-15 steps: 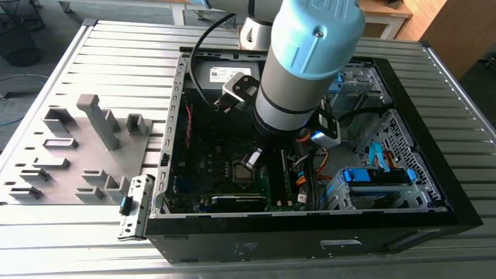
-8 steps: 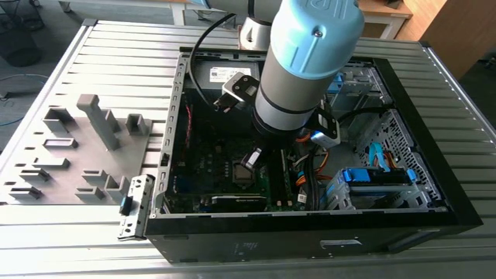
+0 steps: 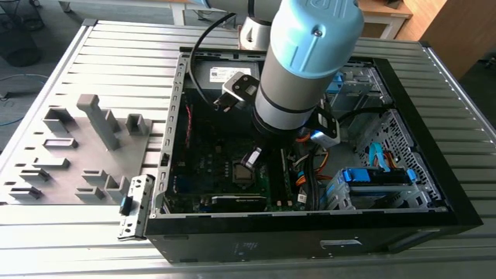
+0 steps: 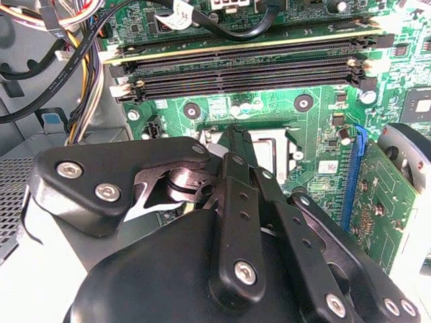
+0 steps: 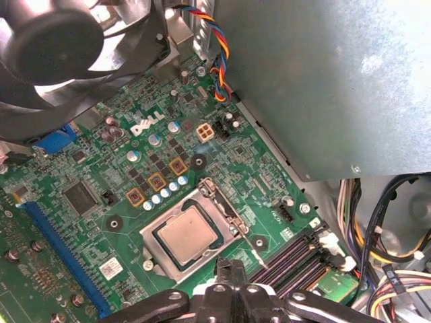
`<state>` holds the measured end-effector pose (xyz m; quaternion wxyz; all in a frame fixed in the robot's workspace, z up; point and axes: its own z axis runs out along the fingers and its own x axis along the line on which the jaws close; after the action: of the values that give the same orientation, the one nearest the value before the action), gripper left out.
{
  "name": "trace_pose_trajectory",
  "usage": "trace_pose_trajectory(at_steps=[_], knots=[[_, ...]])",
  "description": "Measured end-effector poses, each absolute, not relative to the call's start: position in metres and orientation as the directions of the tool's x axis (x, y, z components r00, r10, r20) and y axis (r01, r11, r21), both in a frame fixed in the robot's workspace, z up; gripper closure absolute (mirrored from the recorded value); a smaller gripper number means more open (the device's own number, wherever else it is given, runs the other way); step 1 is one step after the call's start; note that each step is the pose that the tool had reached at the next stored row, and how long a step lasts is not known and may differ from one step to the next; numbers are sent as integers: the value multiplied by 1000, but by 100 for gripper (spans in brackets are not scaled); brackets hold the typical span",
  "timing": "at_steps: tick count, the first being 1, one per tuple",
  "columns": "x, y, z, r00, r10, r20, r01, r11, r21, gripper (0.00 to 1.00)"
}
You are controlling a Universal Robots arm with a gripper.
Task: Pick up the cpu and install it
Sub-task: 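Close the cpu cover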
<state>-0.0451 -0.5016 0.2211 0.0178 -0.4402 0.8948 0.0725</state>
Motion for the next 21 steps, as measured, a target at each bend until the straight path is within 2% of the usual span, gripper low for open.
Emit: trace_pose_trajectory(at_steps=[10, 21], knots=[[-45, -488, 220, -612, -785, -96, -790, 602, 114, 90], [-45, -488, 220, -612, -785, -96, -790, 602, 114, 90]])
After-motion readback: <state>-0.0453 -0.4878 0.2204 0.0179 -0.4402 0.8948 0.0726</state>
